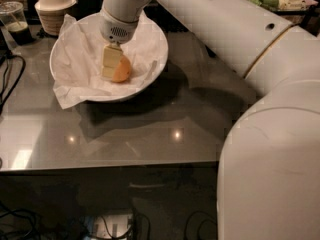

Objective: Pick orange from white bowl

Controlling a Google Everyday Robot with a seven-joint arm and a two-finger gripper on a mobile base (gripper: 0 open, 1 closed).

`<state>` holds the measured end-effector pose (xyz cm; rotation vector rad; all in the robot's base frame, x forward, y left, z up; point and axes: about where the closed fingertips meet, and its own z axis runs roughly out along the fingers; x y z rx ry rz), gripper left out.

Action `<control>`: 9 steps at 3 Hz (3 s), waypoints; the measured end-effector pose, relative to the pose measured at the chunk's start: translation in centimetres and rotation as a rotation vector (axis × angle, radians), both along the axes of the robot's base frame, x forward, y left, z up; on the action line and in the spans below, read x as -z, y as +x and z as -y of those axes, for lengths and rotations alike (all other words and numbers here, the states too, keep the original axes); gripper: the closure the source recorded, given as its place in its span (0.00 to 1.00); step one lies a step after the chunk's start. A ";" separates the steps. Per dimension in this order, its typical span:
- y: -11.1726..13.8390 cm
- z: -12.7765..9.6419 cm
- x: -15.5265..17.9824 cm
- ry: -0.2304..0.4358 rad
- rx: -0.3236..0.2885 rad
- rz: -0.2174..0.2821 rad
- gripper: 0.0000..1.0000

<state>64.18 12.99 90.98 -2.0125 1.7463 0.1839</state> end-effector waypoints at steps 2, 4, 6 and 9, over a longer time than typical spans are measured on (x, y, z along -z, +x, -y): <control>1.2 1.0 2.6 -0.002 0.044 -0.054 0.28; 2.2 1.3 3.6 -0.007 0.073 -0.098 0.40; 2.6 1.3 4.0 -0.013 0.108 -0.145 0.29; 2.8 1.4 4.2 -0.014 0.160 -0.205 0.30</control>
Offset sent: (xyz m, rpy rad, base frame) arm 0.0256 -0.0170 -0.0344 -0.0015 0.0769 -0.0776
